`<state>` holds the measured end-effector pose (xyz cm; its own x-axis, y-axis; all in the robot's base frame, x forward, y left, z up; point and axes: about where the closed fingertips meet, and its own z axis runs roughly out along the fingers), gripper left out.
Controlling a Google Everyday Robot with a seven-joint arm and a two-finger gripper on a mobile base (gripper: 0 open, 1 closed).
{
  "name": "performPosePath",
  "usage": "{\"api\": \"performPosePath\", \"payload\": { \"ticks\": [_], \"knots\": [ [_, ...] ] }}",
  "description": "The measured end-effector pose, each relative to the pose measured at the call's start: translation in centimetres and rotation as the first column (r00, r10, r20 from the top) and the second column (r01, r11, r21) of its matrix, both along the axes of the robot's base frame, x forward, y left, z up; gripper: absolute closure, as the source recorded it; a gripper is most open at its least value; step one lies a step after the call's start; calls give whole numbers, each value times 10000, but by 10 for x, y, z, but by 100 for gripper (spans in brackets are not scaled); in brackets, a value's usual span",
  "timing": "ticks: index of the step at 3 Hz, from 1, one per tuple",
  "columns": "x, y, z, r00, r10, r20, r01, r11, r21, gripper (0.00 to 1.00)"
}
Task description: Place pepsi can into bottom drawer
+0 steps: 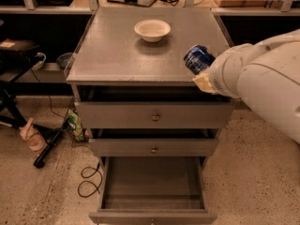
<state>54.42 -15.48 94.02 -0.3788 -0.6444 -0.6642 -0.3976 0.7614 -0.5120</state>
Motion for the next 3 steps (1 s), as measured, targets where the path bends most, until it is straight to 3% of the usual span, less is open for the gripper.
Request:
{"api": "performPosePath", "payload": {
  "ticks": [2,3],
  "knots": [
    [-1,1,-8,9990,430,-93,-427,9985,339,100],
    [-7,6,-21,9935,1030,-481,-988,9916,829,100]
  ]
}}
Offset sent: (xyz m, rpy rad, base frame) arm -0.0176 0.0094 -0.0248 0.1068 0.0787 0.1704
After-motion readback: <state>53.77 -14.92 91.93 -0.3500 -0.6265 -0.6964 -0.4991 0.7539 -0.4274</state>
